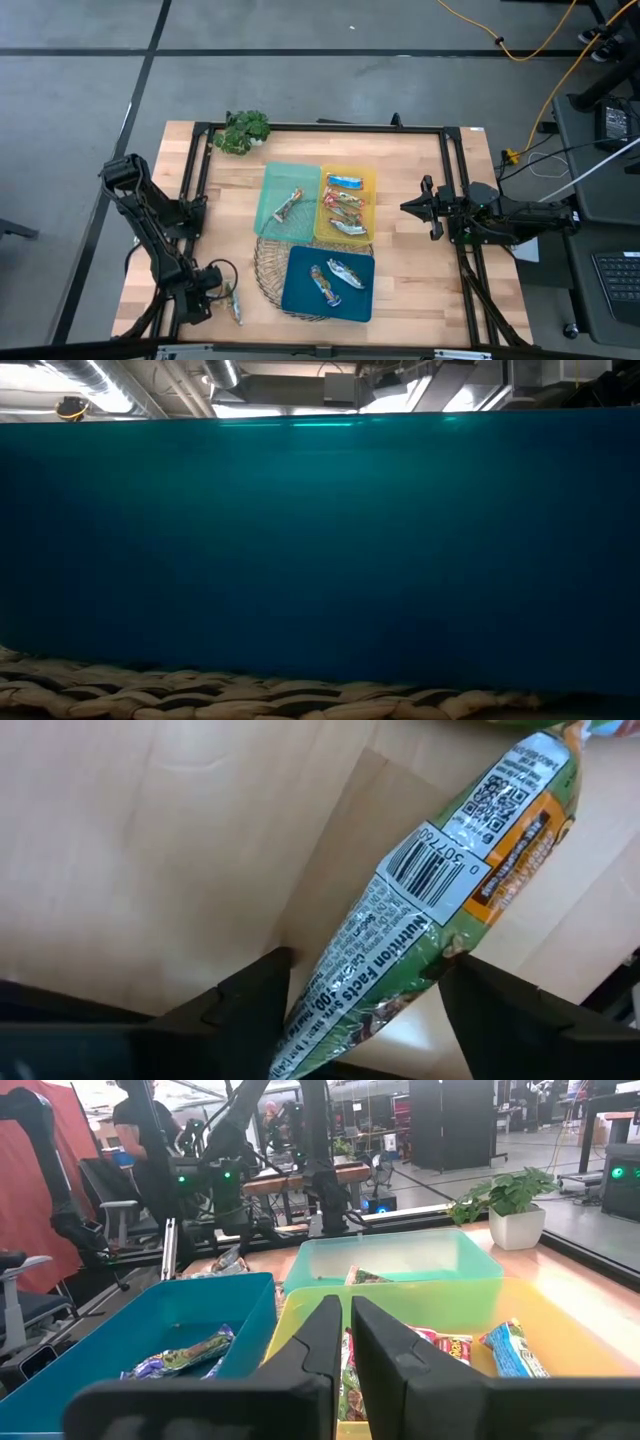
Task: Pick and place Granola Bars by type
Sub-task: Put the yellow granola bar into the green bin
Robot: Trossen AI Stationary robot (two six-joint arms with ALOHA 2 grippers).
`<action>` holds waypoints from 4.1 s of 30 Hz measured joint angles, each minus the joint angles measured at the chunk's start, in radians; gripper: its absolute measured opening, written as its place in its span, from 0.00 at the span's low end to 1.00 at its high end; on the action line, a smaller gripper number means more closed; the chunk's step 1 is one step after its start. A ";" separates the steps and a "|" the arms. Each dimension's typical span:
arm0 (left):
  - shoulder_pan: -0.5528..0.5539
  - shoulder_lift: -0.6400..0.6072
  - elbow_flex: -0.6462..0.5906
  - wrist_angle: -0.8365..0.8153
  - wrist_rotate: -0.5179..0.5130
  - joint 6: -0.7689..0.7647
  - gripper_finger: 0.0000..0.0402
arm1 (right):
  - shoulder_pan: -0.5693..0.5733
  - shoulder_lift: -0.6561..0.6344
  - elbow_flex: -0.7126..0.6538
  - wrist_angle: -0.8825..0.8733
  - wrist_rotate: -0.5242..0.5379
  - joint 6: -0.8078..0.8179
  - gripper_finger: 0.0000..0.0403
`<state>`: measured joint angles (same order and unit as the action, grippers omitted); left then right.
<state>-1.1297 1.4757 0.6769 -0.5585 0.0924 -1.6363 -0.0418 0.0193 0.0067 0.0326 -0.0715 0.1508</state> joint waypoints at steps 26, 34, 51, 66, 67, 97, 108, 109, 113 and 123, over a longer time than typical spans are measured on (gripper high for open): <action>-0.001 0.005 0.075 0.022 0.002 -0.035 0.14 | 0.000 0.000 0.000 0.000 0.000 0.000 0.08; -0.002 -0.001 0.128 0.012 0.004 -0.037 0.14 | 0.000 0.000 0.000 0.000 0.000 0.001 0.08; 0.024 -0.131 0.261 0.009 -0.276 0.072 0.13 | 0.000 0.000 0.000 0.000 0.000 0.000 0.08; 0.191 -0.247 0.403 0.009 -0.491 0.511 0.13 | 0.000 0.000 0.000 0.000 0.000 0.001 0.08; 0.200 -0.255 0.408 0.010 -0.501 0.543 0.13 | 0.000 0.000 0.000 0.000 0.000 0.000 0.08; 0.693 -0.404 0.420 0.016 -0.572 1.092 0.14 | 0.000 0.000 0.000 0.000 0.000 0.001 0.08; 1.018 -0.397 0.420 0.016 -0.330 1.252 0.14 | 0.000 0.000 0.000 0.000 0.000 0.000 0.08; 1.045 -0.393 0.420 0.017 -0.306 1.266 0.14 | 0.000 0.000 0.000 0.000 0.000 0.000 0.08; 1.150 -0.368 0.420 0.009 -0.207 1.309 0.14 | 0.000 0.000 0.000 0.000 0.000 0.000 0.08; 1.335 -0.267 0.420 -0.032 -0.018 1.386 0.14 | 0.000 0.000 0.000 0.000 0.000 0.000 0.08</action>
<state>0.2053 1.2090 1.0973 -0.5904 0.0744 -0.2505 -0.0418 0.0195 0.0067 0.0326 -0.0715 0.1511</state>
